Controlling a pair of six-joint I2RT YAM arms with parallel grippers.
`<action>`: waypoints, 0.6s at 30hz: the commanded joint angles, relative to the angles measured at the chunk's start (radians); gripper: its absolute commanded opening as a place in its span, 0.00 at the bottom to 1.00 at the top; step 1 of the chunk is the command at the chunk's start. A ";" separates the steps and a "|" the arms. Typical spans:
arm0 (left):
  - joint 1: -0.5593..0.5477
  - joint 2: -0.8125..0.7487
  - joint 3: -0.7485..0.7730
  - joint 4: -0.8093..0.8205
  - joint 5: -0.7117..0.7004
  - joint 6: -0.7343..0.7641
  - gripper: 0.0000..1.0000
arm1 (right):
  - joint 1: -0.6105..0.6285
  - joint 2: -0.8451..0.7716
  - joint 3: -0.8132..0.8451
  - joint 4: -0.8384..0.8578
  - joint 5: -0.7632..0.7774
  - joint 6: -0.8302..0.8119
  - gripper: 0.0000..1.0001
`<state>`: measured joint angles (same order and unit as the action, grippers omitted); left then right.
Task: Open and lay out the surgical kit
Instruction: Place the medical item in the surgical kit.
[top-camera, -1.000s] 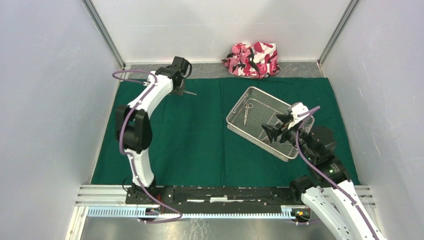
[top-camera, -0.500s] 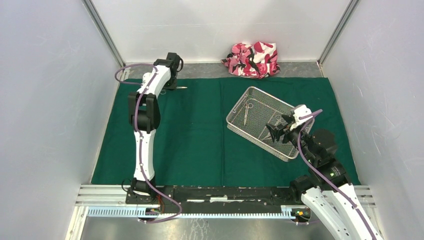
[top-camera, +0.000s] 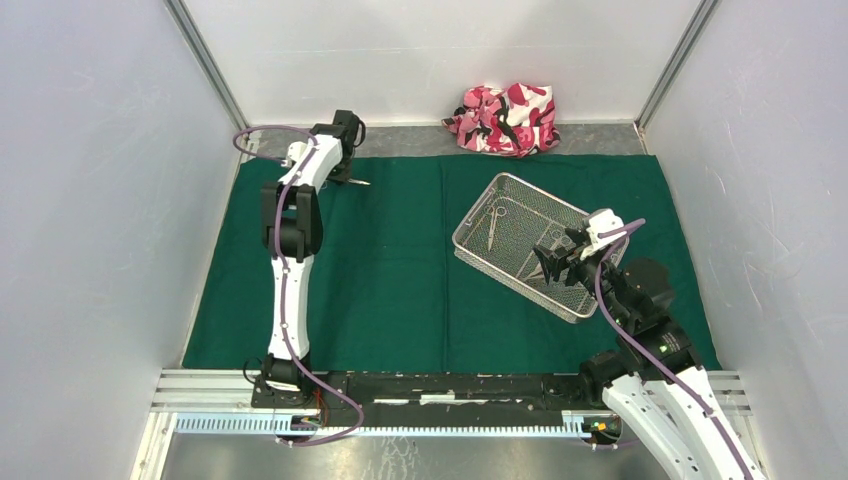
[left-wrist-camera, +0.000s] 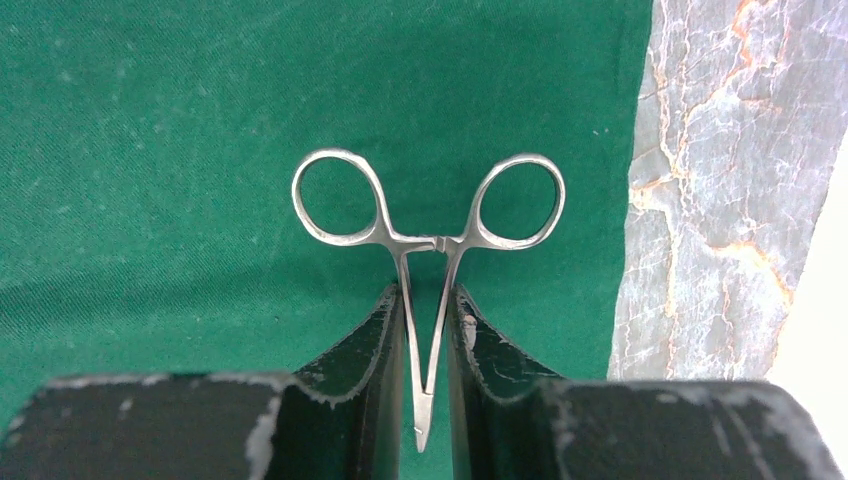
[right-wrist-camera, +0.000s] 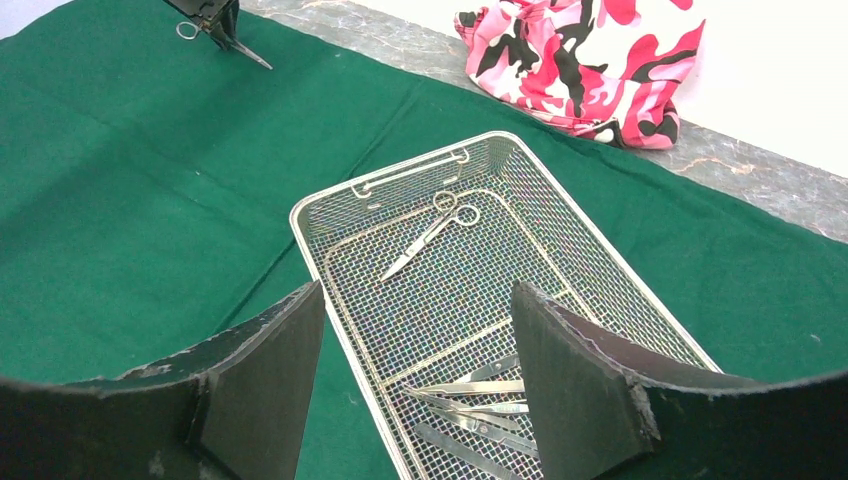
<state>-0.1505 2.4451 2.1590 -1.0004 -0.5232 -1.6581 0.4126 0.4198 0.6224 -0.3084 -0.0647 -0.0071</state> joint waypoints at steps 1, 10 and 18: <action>0.023 0.005 0.036 0.030 -0.033 0.048 0.07 | 0.007 0.003 -0.010 0.029 0.026 -0.011 0.75; 0.043 -0.023 0.060 0.005 0.036 0.075 0.63 | 0.008 0.076 0.061 -0.015 0.038 0.006 0.74; 0.062 -0.334 -0.146 0.146 0.140 0.173 0.73 | 0.007 0.195 0.154 -0.076 0.103 0.101 0.74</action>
<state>-0.0956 2.3581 2.0800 -0.9562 -0.4110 -1.5990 0.4149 0.5419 0.6964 -0.3626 -0.0311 0.0353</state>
